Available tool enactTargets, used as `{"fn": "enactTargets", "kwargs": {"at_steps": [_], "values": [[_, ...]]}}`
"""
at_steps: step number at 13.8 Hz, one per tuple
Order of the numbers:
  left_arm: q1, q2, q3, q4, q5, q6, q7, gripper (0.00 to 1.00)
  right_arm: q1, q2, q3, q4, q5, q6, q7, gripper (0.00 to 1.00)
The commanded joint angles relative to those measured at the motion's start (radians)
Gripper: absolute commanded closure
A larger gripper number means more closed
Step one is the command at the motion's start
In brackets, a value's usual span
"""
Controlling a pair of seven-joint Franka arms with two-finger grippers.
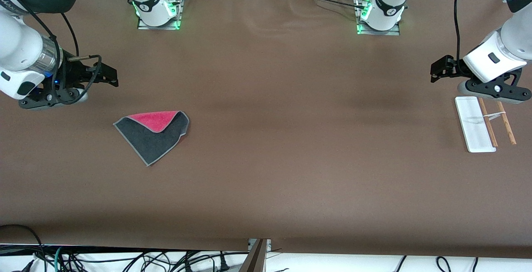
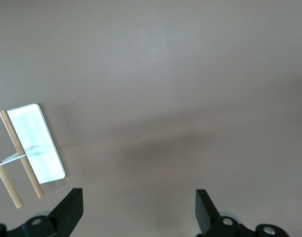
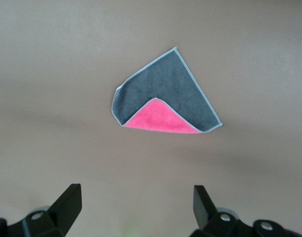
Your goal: Pass towel and hang on rack
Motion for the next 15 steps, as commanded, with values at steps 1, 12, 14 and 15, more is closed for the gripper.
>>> {"fn": "enactTargets", "kwargs": {"at_steps": [1, 12, 14, 15], "values": [[0.005, 0.011, 0.002, 0.026, -0.015, -0.014, 0.023, 0.0, -0.014, 0.001, 0.016, 0.008, -0.014, -0.013, -0.011, 0.0], [0.003, 0.011, 0.002, 0.026, -0.015, -0.014, 0.023, 0.0, 0.0, 0.001, 0.019, 0.008, -0.054, -0.012, 0.009, 0.01], [0.003, 0.011, 0.002, 0.026, -0.015, -0.014, 0.023, 0.0, 0.012, 0.017, 0.019, 0.008, -0.086, -0.007, 0.062, 0.01], [0.003, 0.011, 0.002, 0.026, -0.015, -0.014, 0.023, 0.0, 0.011, 0.036, 0.019, 0.005, -0.083, -0.003, 0.117, 0.01]]}}
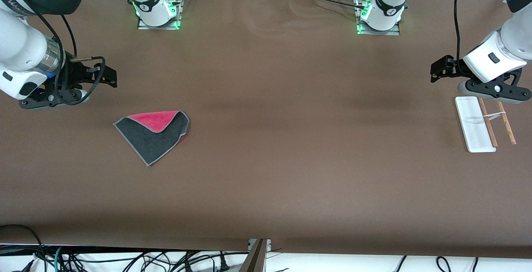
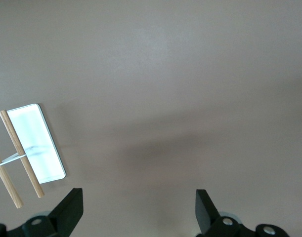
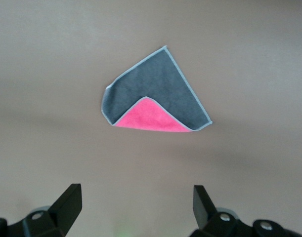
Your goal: Pass towel and hang on rack
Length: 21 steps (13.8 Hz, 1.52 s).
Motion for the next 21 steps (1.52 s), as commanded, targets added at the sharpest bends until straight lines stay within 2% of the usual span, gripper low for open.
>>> {"fn": "enactTargets", "kwargs": {"at_steps": [1, 7, 10, 12, 15, 18, 21], "values": [[0.003, 0.011, 0.002, 0.026, -0.015, -0.014, 0.023, 0.0, 0.003, 0.046, 0.009, 0.007, -0.019, 0.004, 0.158, 0.01], [0.003, 0.011, 0.002, 0.026, -0.015, -0.014, 0.022, 0.0, 0.023, 0.169, 0.008, -0.003, 0.007, 0.113, 0.426, 0.0], [0.003, 0.011, 0.002, 0.026, -0.015, -0.014, 0.022, 0.0, 0.011, 0.286, 0.006, -0.006, 0.01, 0.177, 0.456, 0.0], [0.003, 0.011, 0.002, 0.026, -0.015, -0.014, 0.023, 0.0, 0.012, 0.333, 0.006, -0.017, 0.01, 0.246, 0.584, 0.0], [0.003, 0.011, 0.002, 0.026, -0.015, -0.014, 0.023, 0.0, 0.018, 0.354, 0.008, -0.101, 0.013, 0.375, 0.687, 0.0], [0.003, 0.011, 0.002, 0.026, -0.015, -0.014, 0.022, 0.0, 0.012, 0.36, 0.008, -0.239, 0.034, 0.571, 0.668, 0.0], [0.003, 0.011, 0.002, 0.026, -0.015, -0.015, 0.022, 0.0, 0.004, 0.391, 0.008, -0.249, 0.034, 0.596, 0.645, 0.01]]}}
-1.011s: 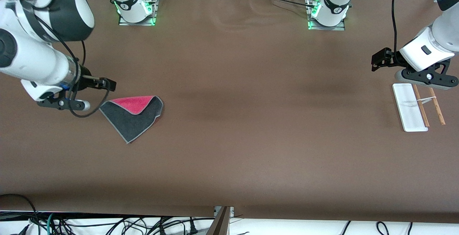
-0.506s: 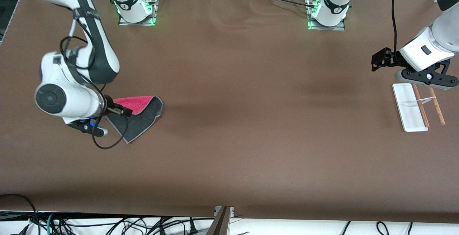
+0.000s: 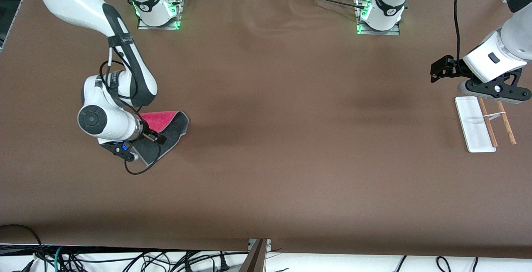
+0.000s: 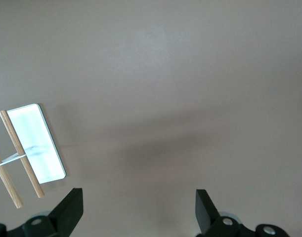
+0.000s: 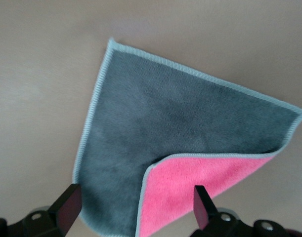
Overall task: Pass towel and hang on rack
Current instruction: 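Lower the right gripper onto the grey-pink towel corner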
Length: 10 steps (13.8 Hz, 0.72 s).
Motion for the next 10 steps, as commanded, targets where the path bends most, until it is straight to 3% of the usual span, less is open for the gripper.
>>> {"fn": "enactTargets", "kwargs": {"at_steps": [1, 10], "values": [[0.004, 0.011, 0.002, 0.024, -0.015, -0.015, 0.022, 0.0, -0.011, -0.005, 0.003, -0.039, 0.021, 0.022, -0.022, 0.01], [0.005, 0.011, 0.002, 0.025, -0.015, -0.015, 0.022, 0.0, -0.047, 0.041, 0.003, -0.076, 0.027, 0.17, -0.073, 0.01]]}}
